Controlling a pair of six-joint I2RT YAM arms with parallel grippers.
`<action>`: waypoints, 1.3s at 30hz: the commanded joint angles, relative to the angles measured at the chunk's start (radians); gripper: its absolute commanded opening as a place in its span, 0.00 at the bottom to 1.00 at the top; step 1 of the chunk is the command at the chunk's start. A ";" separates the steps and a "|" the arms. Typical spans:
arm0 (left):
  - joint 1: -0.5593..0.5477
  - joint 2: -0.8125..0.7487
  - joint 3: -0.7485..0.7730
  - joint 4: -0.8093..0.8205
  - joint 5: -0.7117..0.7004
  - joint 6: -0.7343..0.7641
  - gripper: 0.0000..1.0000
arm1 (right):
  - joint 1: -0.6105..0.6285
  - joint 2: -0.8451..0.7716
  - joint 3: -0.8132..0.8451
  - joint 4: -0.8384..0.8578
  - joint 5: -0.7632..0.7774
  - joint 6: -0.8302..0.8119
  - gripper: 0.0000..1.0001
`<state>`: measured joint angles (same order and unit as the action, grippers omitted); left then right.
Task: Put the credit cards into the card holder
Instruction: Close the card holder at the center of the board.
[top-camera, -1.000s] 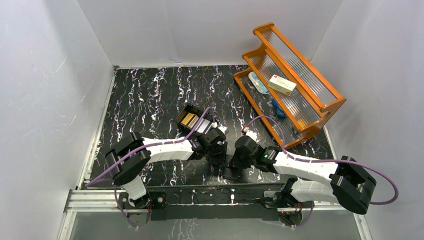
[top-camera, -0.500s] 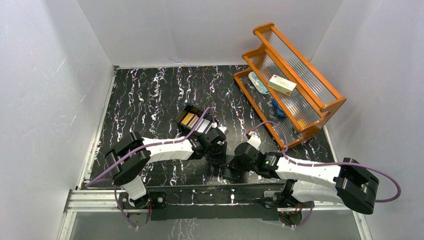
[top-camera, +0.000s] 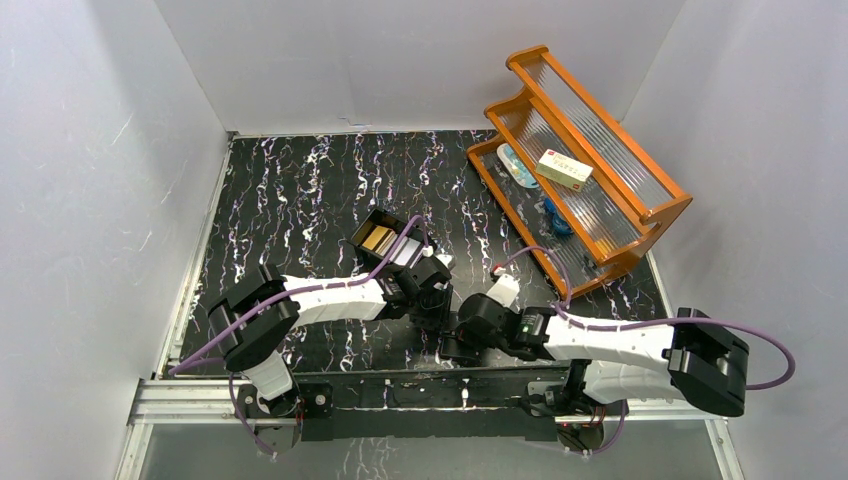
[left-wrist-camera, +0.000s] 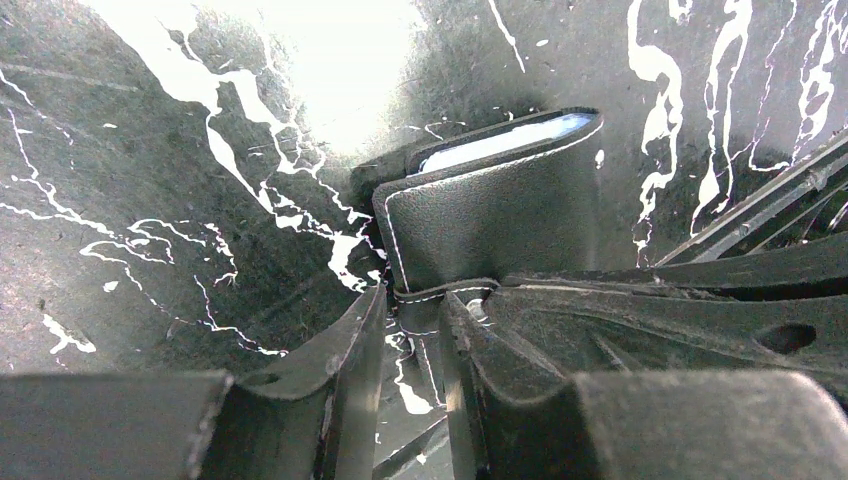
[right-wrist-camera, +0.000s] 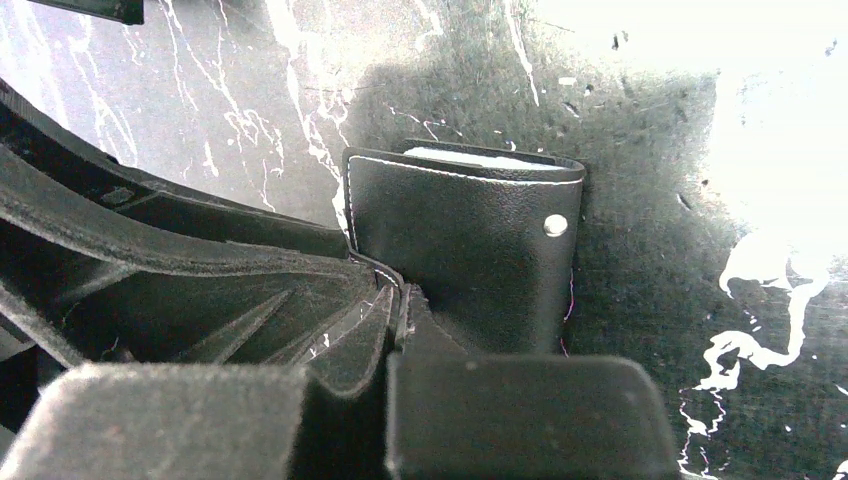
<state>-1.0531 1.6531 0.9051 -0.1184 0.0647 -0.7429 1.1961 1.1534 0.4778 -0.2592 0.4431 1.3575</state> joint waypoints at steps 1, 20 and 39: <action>-0.005 -0.011 -0.011 0.014 0.020 0.004 0.25 | -0.022 0.083 -0.012 -0.306 -0.062 -0.093 0.00; -0.004 0.031 -0.006 0.014 0.017 -0.004 0.26 | -0.017 -0.050 0.235 -0.309 -0.132 -0.186 0.21; -0.004 0.020 -0.007 0.008 0.011 -0.013 0.26 | -0.018 0.098 0.260 -0.258 -0.060 -0.208 0.13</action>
<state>-1.0531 1.6749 0.9073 -0.0723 0.0959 -0.7601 1.1736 1.2423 0.6922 -0.5228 0.3370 1.1584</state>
